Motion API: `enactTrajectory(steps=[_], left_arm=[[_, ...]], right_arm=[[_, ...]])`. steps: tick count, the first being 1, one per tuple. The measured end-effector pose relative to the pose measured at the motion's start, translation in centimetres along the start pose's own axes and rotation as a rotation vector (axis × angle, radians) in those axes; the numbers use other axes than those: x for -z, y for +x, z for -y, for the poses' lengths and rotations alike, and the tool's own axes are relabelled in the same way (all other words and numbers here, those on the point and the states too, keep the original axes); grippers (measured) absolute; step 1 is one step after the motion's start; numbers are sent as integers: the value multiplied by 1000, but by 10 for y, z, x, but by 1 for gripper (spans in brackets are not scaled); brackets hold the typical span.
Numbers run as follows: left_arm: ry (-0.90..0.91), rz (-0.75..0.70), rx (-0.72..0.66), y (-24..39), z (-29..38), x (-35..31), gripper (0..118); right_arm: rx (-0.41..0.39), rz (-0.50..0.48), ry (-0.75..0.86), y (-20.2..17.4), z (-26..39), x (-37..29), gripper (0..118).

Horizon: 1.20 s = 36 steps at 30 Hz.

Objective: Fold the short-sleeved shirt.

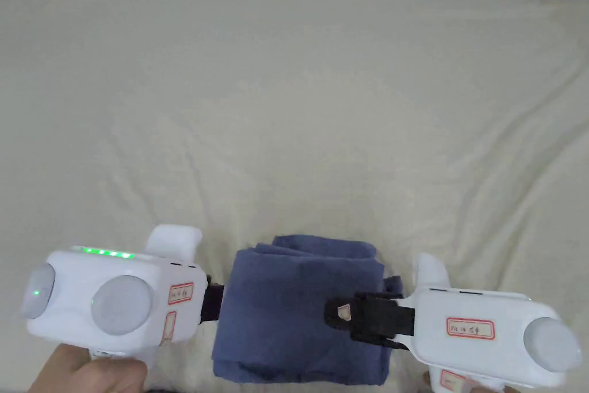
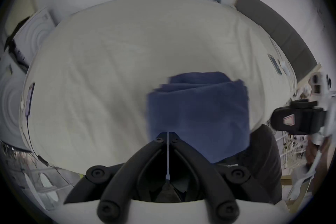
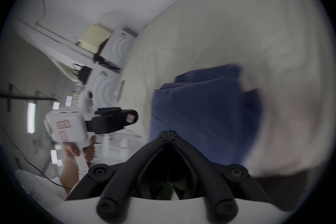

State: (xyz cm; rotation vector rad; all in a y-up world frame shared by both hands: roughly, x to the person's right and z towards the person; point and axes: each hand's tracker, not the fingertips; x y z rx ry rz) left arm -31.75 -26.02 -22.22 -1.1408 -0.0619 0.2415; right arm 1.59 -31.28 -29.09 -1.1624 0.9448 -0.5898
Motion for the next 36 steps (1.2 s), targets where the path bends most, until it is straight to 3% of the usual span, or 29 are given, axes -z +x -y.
enactTrajectory(steps=[2,4,5,6,7,8,10,14,18,20,21,22,23,24,25,26,29,32,36], left_arm=[[-10,51,-46,-15,-1,11,2],[-28,96,-62,-26,-4,23,5],[-32,131,-62,-30,-6,28,20],[-30,193,-56,-32,-6,30,56],[-45,256,-34,-33,-8,34,100],[-71,342,-22,-35,-10,40,117],[-131,551,-65,-38,-8,54,116],[-152,530,-113,-41,-14,83,116],[-125,722,-167,-47,-17,91,115],[-175,789,-235,-44,-12,99,108],[-169,752,-222,-44,-10,101,98],[-148,690,-203,-44,-8,105,76],[-126,627,-196,-47,-8,105,23],[-102,569,-204,-53,-5,108,23],[-153,704,-267,-52,-1,110,23],[-130,714,-280,-52,1,105,23],[-111,682,-228,-50,1,92,23],[-101,671,-219,-61,-6,75,23],[-66,556,-206,-103,-20,42,23]], right_arm=[[20,20,-13,27,-1,15,0],[111,1,-30,62,4,18,0],[180,-78,-33,81,7,16,0],[256,-201,-10,95,11,12,0],[306,-271,14,102,15,8,0],[313,-262,45,104,17,5,0],[290,-258,50,104,20,7,0],[286,-244,43,101,18,8,0],[294,-250,40,96,19,9,1],[292,-235,42,92,19,9,1],[283,-222,37,90,18,8,1],[271,-203,28,87,16,8,1],[261,-183,25,84,15,7,1],[252,-173,21,80,14,6,1],[228,-141,6,74,12,5,1],[200,-91,-5,67,11,4,1],[93,-26,-33,42,7,-4,1],[16,-16,-37,21,5,-14,1],[-2,-33,3,3,0,-24,1]])
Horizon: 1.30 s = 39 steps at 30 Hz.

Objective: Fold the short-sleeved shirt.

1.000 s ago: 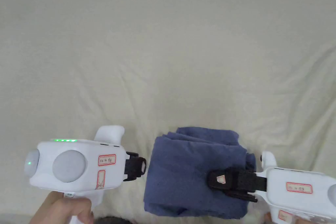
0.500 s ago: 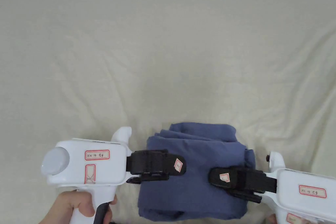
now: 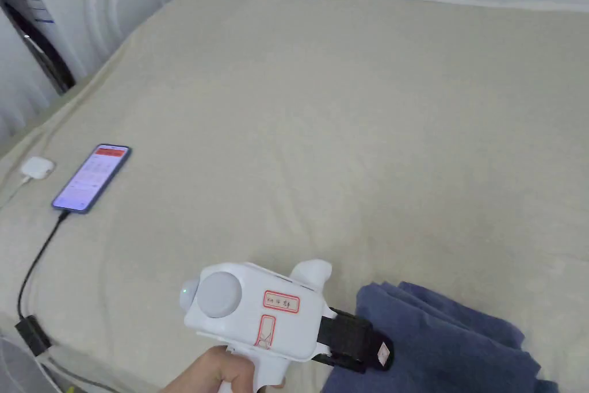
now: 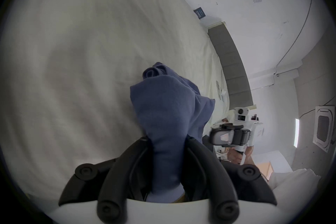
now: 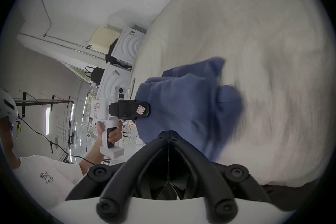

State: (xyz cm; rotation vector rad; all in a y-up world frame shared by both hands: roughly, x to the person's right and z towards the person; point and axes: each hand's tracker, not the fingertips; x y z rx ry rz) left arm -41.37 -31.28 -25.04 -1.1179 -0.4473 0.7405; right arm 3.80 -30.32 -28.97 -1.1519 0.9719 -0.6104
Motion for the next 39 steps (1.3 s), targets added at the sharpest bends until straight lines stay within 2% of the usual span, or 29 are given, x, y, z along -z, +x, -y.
enactTrajectory(steps=[6,10,17,18,19,20,21,22,23,25,28,29,30,31,34,36,37,39], left_arm=[[46,-250,38,-50,-48,-111,23],[72,-406,10,-94,-84,-181,23],[119,-566,-143,-164,-119,-250,23],[112,-570,-134,-170,-120,-254,28],[120,-586,-117,-171,-122,-255,54],[162,-618,-91,-170,-120,-256,110],[189,-616,-69,-168,-120,-255,116],[382,-646,-9,-158,-121,-271,112],[322,-632,-58,-151,-115,-270,115],[301,-633,-66,-129,-110,-266,116],[313,-654,8,-99,-109,-235,107],[329,-615,53,-78,-106,-222,82],[365,-588,85,-60,-103,-213,35],[376,-562,127,-37,-103,-198,0],[472,-575,234,51,-104,-146,0],[494,-498,324,113,-108,-116,0],[537,-458,319,144,-112,-104,0],[617,-468,374,190,-122,-88,0]], right_arm=[[-29,48,76,-12,-21,-6,1],[-53,105,120,-15,-39,-18,1],[-68,190,201,-23,-69,-43,1],[-72,190,205,-23,-71,-46,1],[-73,196,208,-26,-73,-47,1],[-74,199,209,-26,-74,-48,1],[-74,201,210,-26,-76,-48,1],[-72,211,214,-28,-77,-49,1],[-76,221,222,-27,-77,-51,1],[-83,236,233,-28,-80,-54,1],[-125,327,301,-36,-87,-58,1],[-141,367,322,-41,-90,-59,1],[-152,410,343,-47,-95,-60,1],[-159,464,363,-53,-102,-63,1],[-273,584,420,-84,-118,-66,1],[-355,661,477,-108,-130,-70,1],[-393,693,527,-122,-133,-72,1],[-449,715,622,-148,-142,-79,1]])
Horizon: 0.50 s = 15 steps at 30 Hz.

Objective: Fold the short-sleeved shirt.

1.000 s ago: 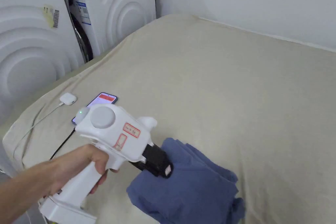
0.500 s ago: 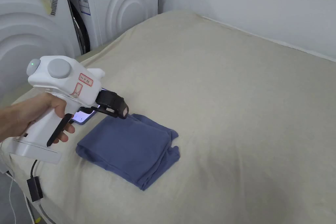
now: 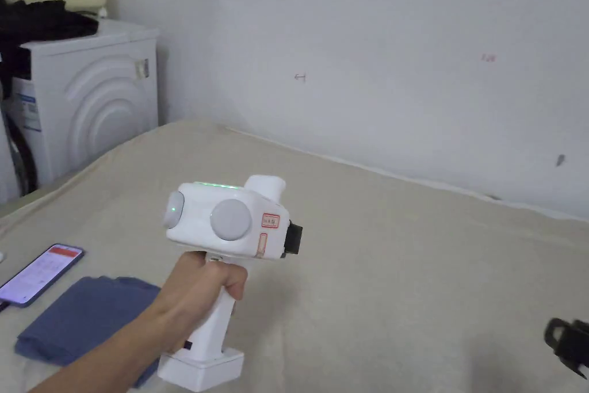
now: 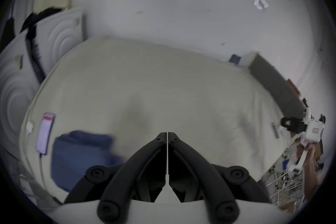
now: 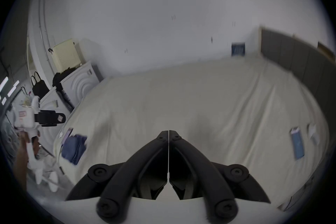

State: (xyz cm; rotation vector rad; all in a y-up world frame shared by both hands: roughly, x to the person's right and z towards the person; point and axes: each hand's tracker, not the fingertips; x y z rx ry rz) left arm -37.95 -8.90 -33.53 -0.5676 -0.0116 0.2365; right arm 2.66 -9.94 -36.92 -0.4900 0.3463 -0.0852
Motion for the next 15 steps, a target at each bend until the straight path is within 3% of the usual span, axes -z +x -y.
enactTrajectory(steps=[2,7,11,15], left_arm=[[85,-39,19,45,-23,-5,0],[263,-141,121,128,-69,-29,0],[329,-59,49,142,-101,-60,0],[373,-97,138,160,-110,-83,0]], right_arm=[[-10,95,84,-11,-27,-4,1],[-230,260,286,-34,-86,-28,1],[-173,228,350,-34,-121,-63,1],[-187,220,385,-30,-138,-88,1]])
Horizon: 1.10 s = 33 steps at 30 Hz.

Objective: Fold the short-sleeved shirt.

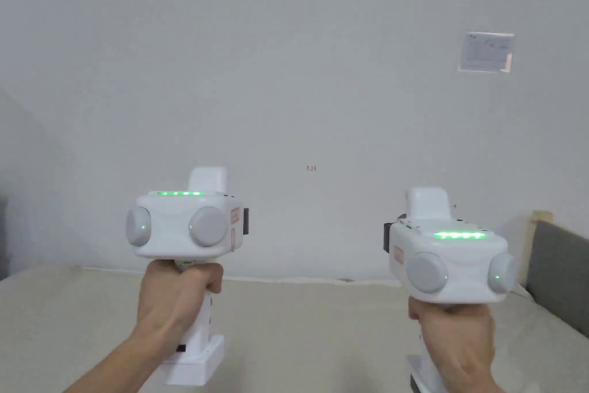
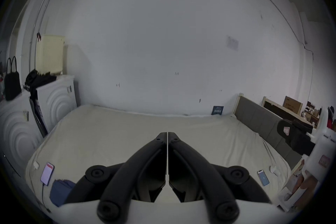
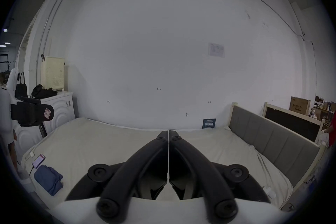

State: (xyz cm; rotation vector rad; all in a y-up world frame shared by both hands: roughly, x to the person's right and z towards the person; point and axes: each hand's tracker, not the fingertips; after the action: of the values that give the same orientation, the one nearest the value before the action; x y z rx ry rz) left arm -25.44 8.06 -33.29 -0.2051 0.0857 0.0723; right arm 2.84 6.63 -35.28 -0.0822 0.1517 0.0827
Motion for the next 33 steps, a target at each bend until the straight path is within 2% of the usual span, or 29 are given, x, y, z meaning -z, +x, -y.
enactTrajectory(steps=[7,9,10,11,13,14,15,16,17,21,22,23,24,27,29,33], left_arm=[[53,-19,39,9,-10,-16,6],[59,-25,42,10,-13,-18,16],[57,-22,39,10,-15,-19,35],[60,-25,32,11,-17,-21,86],[58,-75,44,14,-20,-17,113],[43,-89,10,13,-27,-23,118],[131,-87,-31,16,-31,-31,116],[111,-82,-10,13,-31,-22,118],[117,-86,-7,12,-34,-25,118],[97,-72,9,12,-34,-27,118],[74,-103,2,16,-36,-28,118],[41,-189,48,17,-39,-31,118],[20,-200,79,22,-42,-29,118],[86,-166,88,21,-45,-41,118],[85,-126,31,20,-50,-47,118],[57,-121,31,20,-57,-56,118]], right_arm=[[13,39,21,27,-18,-11,1],[25,42,28,34,-23,-12,1],[25,51,36,36,-26,-13,4],[24,52,37,38,-29,-13,26],[17,40,21,40,-36,-12,48],[9,51,-5,40,-40,-9,61],[10,59,-28,41,-42,-7,100],[19,69,-41,44,-40,-11,118],[12,54,34,47,-45,-12,118],[-3,66,25,44,-48,-14,118],[-5,65,26,44,-49,-14,118],[-4,67,28,45,-50,-13,118],[-3,69,29,46,-51,-12,118],[2,58,36,45,-52,-16,118],[-3,47,43,43,-54,-20,118],[-11,15,43,43,-57,-24,118]])
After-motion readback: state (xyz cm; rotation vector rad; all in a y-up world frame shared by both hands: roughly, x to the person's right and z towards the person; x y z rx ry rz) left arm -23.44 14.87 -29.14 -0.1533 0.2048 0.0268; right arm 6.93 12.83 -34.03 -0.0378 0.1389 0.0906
